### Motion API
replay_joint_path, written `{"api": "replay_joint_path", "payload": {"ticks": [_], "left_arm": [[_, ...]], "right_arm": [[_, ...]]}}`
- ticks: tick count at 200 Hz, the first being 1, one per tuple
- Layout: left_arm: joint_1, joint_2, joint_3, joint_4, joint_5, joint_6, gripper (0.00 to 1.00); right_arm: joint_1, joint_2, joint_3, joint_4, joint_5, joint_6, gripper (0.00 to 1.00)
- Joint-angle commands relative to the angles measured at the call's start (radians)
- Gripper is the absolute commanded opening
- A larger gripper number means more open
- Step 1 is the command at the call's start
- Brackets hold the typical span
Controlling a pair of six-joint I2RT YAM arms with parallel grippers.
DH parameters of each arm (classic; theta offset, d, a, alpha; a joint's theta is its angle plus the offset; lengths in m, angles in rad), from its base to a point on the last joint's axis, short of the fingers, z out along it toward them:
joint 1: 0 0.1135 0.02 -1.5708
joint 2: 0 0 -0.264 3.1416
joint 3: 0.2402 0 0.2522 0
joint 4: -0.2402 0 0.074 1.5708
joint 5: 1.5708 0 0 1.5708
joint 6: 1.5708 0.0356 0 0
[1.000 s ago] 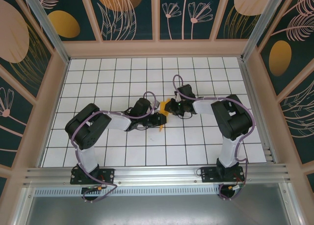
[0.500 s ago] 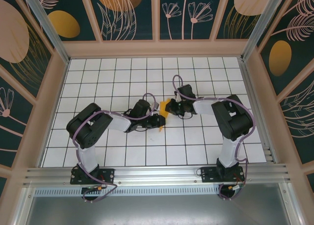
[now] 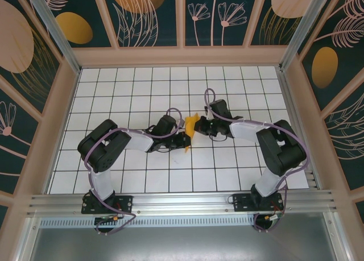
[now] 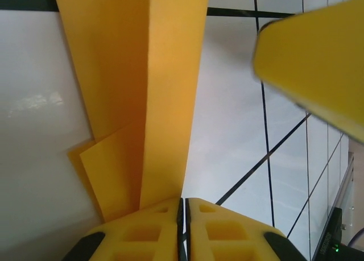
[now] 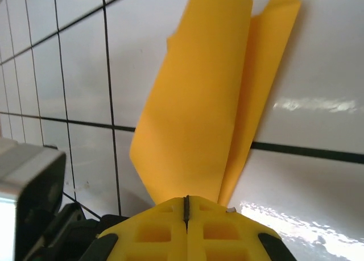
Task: Fold a paper plane with a square sheet of paper (fold left side to right side)
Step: Fold the wing for the fifth time at the center of the table.
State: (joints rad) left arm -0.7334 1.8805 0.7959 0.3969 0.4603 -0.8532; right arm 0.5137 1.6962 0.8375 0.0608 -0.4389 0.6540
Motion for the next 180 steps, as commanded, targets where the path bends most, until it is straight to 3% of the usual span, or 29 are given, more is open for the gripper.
{"api": "replay_joint_path", "payload": {"ticks": [1, 49, 99, 180], "left_arm": [[-0.025, 0.069, -0.008, -0.137, -0.060, 0.031, 0.12], [-0.027, 0.068, -0.003, -0.156, -0.079, 0.028, 0.09], [-0.028, 0.074, 0.004, -0.172, -0.082, 0.029, 0.06], [-0.029, 0.079, 0.006, -0.176, -0.080, 0.030, 0.04]], "right_arm": [[0.026, 0.042, 0.012, 0.058, -0.023, 0.025, 0.02], [0.028, 0.116, 0.053, 0.066, -0.020, 0.020, 0.02], [0.028, 0.159, 0.094, -0.013, 0.099, -0.035, 0.02], [-0.002, 0.204, 0.149, -0.050, 0.154, -0.083, 0.02]]}}
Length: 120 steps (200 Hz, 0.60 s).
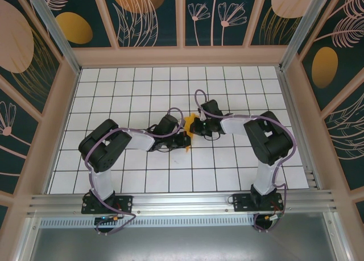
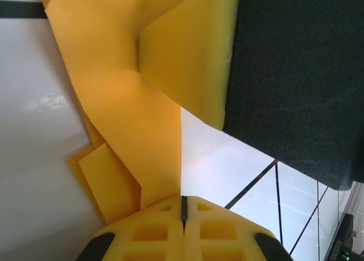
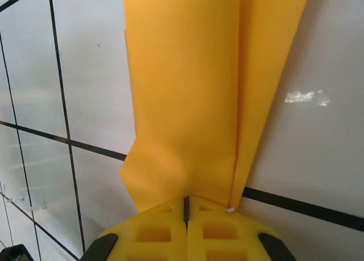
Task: Fold a paper plane with a square sheet of paper (fold left side to right side)
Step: Fold the wing for the fifth time at the center of the table.
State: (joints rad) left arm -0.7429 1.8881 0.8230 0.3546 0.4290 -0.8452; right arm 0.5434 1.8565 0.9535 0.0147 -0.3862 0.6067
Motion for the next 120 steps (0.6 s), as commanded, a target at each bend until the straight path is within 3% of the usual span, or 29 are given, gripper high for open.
{"api": "replay_joint_path", "payload": {"ticks": [1, 120], "left_arm": [[-0.019, 0.072, -0.020, -0.134, -0.049, 0.022, 0.04], [-0.019, 0.073, -0.021, -0.137, -0.049, 0.023, 0.03]], "right_arm": [[-0.033, 0.044, 0.033, -0.004, 0.101, -0.036, 0.02], [-0.110, 0.111, 0.130, -0.019, 0.089, -0.080, 0.03]]}}
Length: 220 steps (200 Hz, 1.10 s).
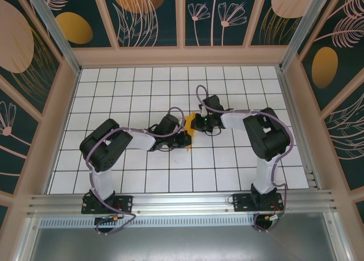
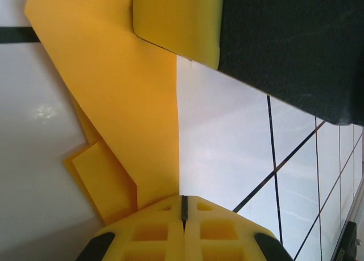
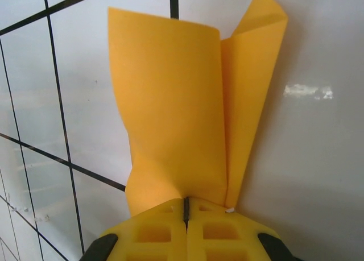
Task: Fold a paper plane with a square sheet of paper (fold left side to right side)
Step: Fold the wing for the fifth time at the center of the table.
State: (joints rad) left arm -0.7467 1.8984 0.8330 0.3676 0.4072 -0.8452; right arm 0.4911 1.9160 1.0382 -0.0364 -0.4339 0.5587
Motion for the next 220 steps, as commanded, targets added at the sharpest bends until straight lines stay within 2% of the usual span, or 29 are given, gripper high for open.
{"api": "replay_joint_path", "payload": {"ticks": [1, 165, 197, 220], "left_arm": [[-0.016, 0.063, -0.030, -0.150, -0.027, 0.023, 0.03], [-0.014, 0.057, -0.039, -0.140, -0.027, 0.020, 0.02], [-0.015, 0.051, -0.046, -0.130, -0.031, 0.014, 0.02], [-0.016, 0.046, -0.047, -0.131, -0.033, 0.015, 0.02]], "right_arm": [[-0.058, 0.052, 0.046, 0.032, 0.136, -0.032, 0.03], [-0.176, 0.187, 0.261, -0.033, 0.135, -0.103, 0.03], [-0.189, 0.129, 0.295, -0.055, 0.144, -0.120, 0.04], [-0.180, 0.039, 0.253, -0.056, 0.131, -0.122, 0.04]]}}
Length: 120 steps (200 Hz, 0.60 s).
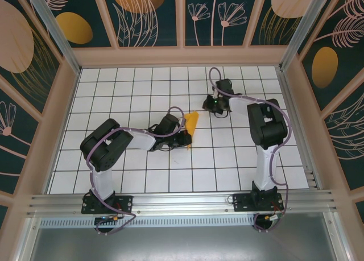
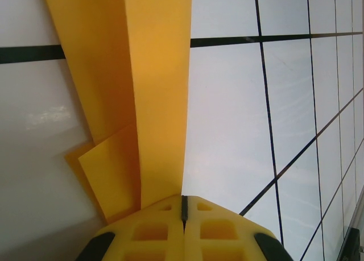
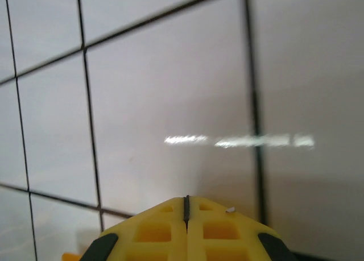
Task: Fold a paper plane with a square sheet of paper (fold left side to right side)
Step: Fold the wing for the fifth time at the center of the table.
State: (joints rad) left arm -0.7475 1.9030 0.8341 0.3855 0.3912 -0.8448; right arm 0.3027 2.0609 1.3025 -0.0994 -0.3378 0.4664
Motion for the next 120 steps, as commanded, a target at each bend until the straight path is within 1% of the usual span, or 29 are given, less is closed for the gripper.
{"api": "replay_joint_path", "payload": {"ticks": [1, 15, 31, 53, 80, 120], "left_arm": [[-0.015, 0.041, -0.048, -0.149, -0.017, 0.015, 0.02], [-0.015, 0.041, -0.049, -0.145, -0.018, 0.013, 0.02], [-0.015, 0.041, -0.052, -0.142, -0.018, 0.014, 0.03], [-0.015, 0.038, -0.053, -0.141, -0.019, 0.013, 0.03], [-0.014, 0.036, -0.053, -0.138, -0.020, 0.016, 0.03], [-0.015, 0.034, -0.054, -0.135, -0.020, 0.016, 0.03]], "right_arm": [[0.010, -0.109, -0.014, 0.007, 0.033, -0.029, 0.04], [0.031, -0.174, -0.078, 0.023, 0.016, -0.021, 0.04], [0.071, -0.235, -0.168, 0.070, -0.039, 0.009, 0.05], [0.138, -0.267, -0.257, 0.132, -0.093, 0.068, 0.05], [0.182, -0.238, -0.291, 0.190, -0.130, 0.130, 0.05], [0.187, -0.153, -0.280, 0.196, -0.116, 0.148, 0.05]]}}
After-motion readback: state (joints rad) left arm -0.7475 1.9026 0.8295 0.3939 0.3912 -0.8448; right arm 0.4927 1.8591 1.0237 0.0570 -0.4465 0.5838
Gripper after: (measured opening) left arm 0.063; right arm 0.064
